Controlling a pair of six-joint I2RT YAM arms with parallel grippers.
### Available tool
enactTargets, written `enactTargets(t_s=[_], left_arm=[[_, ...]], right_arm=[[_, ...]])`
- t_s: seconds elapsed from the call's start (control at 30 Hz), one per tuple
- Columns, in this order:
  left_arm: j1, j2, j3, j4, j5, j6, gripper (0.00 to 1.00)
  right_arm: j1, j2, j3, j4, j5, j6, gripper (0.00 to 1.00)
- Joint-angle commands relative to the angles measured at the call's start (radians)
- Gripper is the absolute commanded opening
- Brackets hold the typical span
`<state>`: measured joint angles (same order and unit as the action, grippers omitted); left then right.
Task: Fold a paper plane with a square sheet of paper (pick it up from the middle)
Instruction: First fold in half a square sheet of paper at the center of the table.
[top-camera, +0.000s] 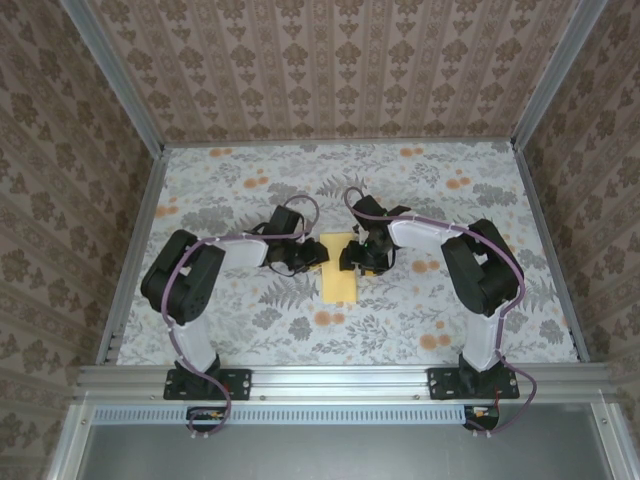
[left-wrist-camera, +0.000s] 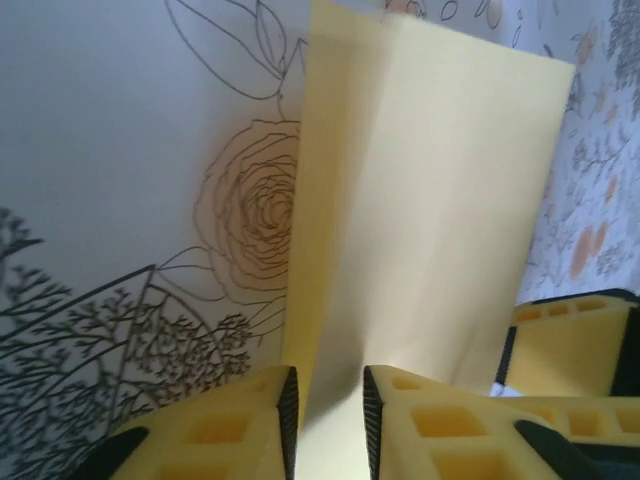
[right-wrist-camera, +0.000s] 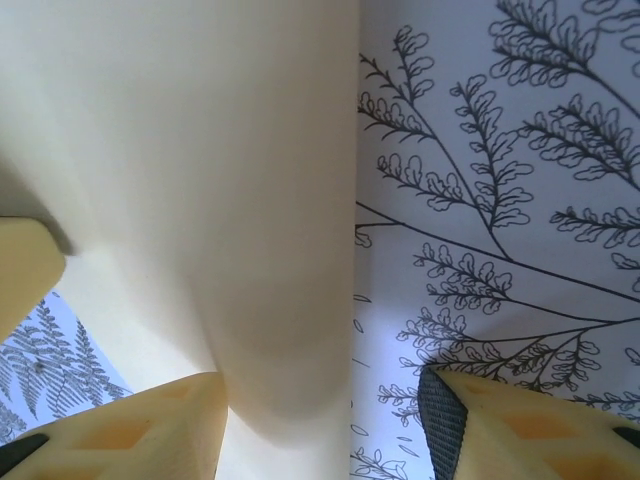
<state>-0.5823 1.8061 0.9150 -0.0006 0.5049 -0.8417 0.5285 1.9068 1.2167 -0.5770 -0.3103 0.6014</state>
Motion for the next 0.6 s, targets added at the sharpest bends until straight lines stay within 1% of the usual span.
enactTargets(t_s=[0.0,0.2,0.37,0.57], left_arm=[[-0.002,-0.074,0.031,-0.108,-0.084,0.042,0.34],[0.003,-0.160,0.019,-0.182,-0.187,0.068,0.35],[0.001,-0.208,-0.019,-0.176,-0.250,0.057,0.35],[-0.007,-0.246,-0.062,-0.167,-0.341,0.061,0.35]], right_arm=[[0.005,0.041,-0.003,-0.053,0.072,0.007,0.57],[0.004,0.050,-0.004,-0.053,0.085,0.007,0.57],[0.004,0.065,-0.009,-0.059,0.139,0.036,0.54],[0.003,0.080,-0.023,-0.058,0.156,0.048,0.54]])
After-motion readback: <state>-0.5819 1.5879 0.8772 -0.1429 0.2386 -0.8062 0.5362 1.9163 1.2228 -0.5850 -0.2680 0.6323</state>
